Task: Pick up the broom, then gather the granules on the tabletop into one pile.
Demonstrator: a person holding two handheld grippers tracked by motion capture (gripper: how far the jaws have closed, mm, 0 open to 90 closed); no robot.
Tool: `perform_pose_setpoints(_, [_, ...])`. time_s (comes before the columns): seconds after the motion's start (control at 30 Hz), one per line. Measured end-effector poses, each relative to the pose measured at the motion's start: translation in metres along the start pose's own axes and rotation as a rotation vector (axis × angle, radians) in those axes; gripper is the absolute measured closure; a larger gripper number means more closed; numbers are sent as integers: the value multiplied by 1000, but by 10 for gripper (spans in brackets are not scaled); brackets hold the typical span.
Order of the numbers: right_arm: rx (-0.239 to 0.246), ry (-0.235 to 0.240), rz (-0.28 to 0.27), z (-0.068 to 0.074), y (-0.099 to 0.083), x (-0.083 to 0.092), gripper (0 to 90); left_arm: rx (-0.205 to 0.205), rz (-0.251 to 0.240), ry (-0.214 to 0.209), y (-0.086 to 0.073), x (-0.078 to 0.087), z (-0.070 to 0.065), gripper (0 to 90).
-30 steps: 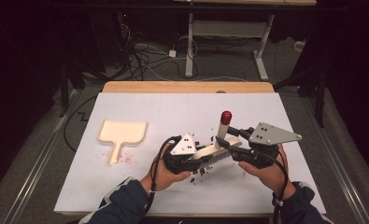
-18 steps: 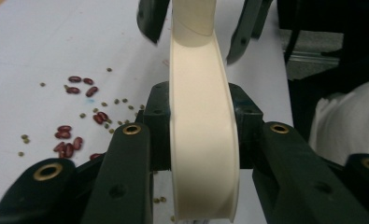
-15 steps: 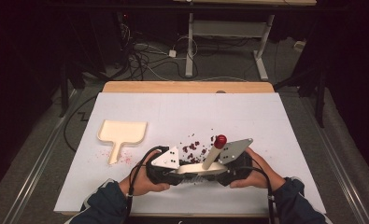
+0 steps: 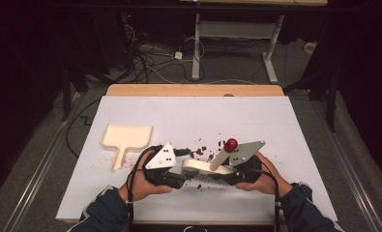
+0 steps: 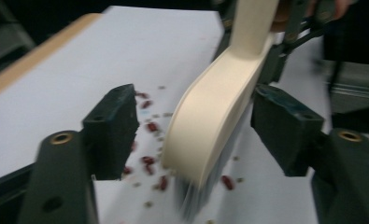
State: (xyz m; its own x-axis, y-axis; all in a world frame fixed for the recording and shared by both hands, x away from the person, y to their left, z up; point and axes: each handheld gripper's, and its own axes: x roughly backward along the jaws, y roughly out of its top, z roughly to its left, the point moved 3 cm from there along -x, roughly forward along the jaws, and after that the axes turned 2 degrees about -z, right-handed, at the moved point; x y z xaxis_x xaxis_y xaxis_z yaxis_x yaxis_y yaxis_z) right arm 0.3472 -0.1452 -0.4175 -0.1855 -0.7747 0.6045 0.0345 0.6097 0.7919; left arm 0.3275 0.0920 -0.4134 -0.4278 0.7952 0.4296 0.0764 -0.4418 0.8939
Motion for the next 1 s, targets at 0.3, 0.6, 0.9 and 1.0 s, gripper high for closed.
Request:
perform_pose_setpoints(0.3, [-82, -163, -17, -21, 1, 18, 675, 1, 30, 222, -29, 32, 16, 205])
perform_pose_setpoints(0.6, [-122, -277, -10, -35, -1, 29, 676, 36, 133, 343, -75, 64, 21, 204])
perform_pose_setpoints(0.9, [-169, -428, 41, -55, -8, 40, 676, 74, 182, 387, -98, 83, 17, 203])
perform_pose_setpoints(1.0, [-150, -495, 85, -65, -13, 40, 676, 76, 199, 389, -101, 82, 18, 203])
